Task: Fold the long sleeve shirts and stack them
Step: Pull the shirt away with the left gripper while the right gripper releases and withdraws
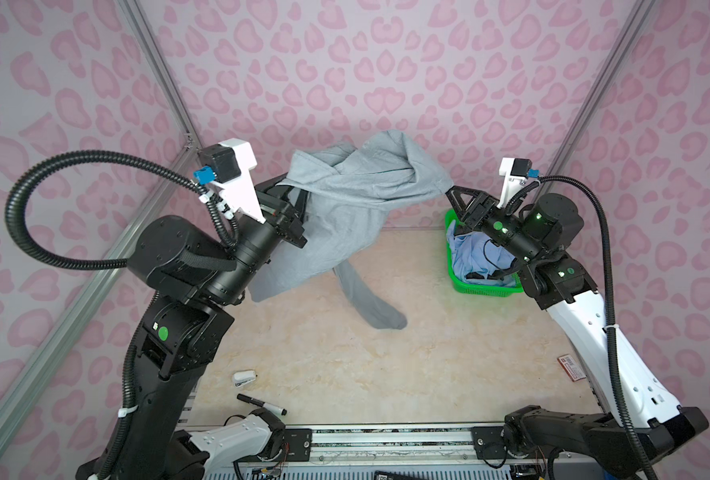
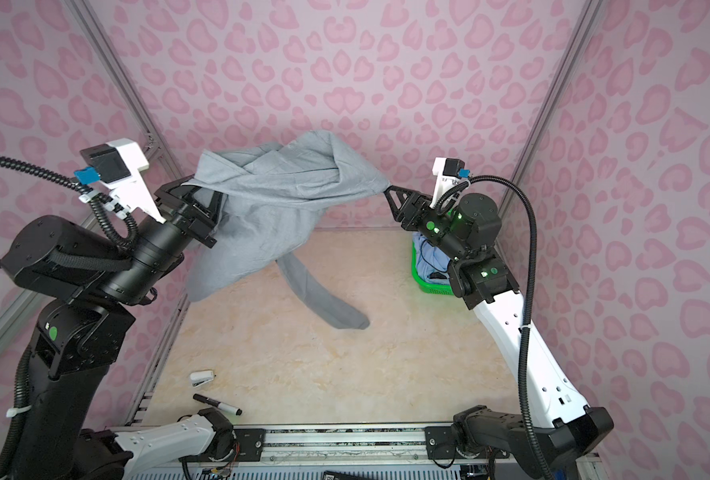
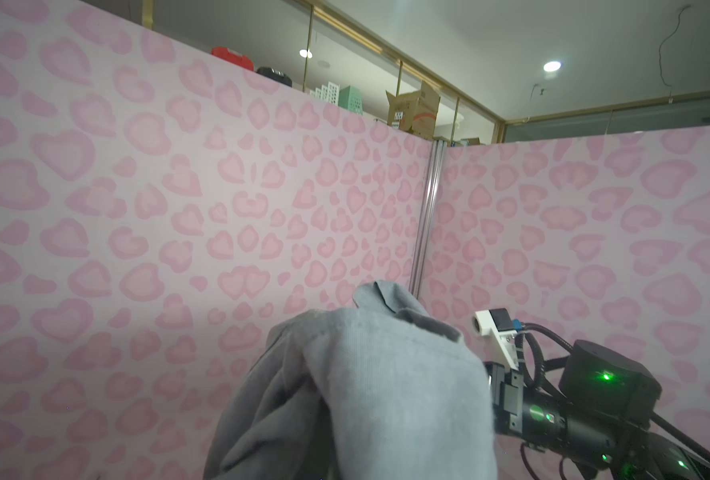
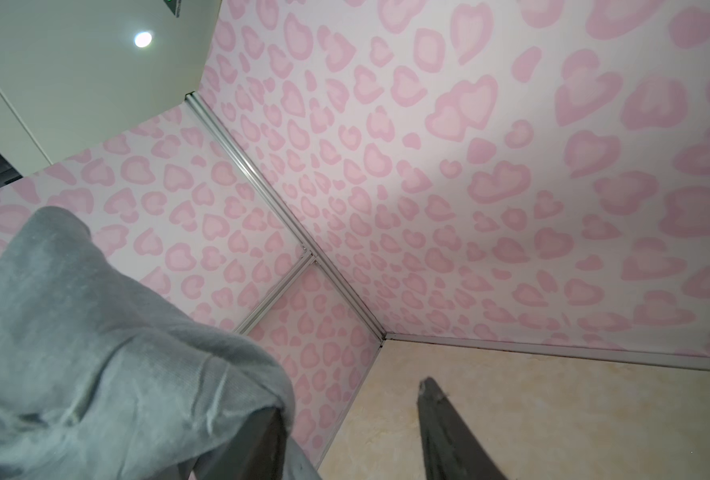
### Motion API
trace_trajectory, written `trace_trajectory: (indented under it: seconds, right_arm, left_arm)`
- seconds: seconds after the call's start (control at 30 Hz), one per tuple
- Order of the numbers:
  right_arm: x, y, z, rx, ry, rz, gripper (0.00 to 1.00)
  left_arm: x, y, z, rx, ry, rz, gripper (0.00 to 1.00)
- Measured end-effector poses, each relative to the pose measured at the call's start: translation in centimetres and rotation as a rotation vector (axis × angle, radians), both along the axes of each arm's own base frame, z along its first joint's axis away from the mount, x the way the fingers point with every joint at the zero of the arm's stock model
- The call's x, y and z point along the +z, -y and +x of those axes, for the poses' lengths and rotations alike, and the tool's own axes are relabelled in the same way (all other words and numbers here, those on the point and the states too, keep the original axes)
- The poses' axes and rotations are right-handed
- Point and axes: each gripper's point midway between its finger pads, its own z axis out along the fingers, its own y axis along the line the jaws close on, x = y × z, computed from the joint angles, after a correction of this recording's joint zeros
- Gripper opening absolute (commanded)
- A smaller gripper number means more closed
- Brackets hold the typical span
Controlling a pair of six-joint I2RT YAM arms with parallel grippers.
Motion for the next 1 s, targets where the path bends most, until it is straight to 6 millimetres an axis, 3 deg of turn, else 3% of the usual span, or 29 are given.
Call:
trace_trajectory:
  seconds: [0.17,0.27,0.33,0.37,0.47,0.57,0.8,1.0]
  right_arm:
    - [-5.6,0.9,3.9,-0.017,-0.094,-0.02,0.53]
    - [-13.8,4.0,8.0,-0.183,-0.296,-0.081,0.57]
    - [-20.1,4.6,9.1,-0.217,-0.457,-0.131,0.64]
    - [-21.7,4.6,9.2,-0.217,-0.495,-0.143,0.68]
    - [-24.1,4.5,9.4,-0.214,-0.528,-0.155,0.75]
    - [-26.0,4.3,9.5,-0.22,-0.543,-0.164,0.74]
    - [-32.7,2.2,11.9,-0.191,-0.65,-0.212,0.65]
    - [-36.0,2.6,13.5,-0.215,-0.706,-0.232,0.63]
  left_arm:
    - [-3.1,1.2,0.6,-0.041,-0.132,0.08,0.03]
    - [-1.5,-0.7,0.1,0.024,-0.091,0.015,0.03]
    - [-0.4,-2.0,-1.0,0.047,-0.054,-0.021,0.03]
    - [-0.1,-2.7,-1.3,0.065,-0.047,-0.034,0.03]
    - [0.0,-4.5,-1.7,0.141,-0.044,-0.053,0.03]
    - [-1.6,-5.2,-1.2,0.197,-0.078,-0.026,0.03]
    - [-6.2,-4.1,0.2,0.19,-0.195,0.051,0.04]
    - [-9.5,-1.8,2.1,0.142,-0.277,0.097,0.04]
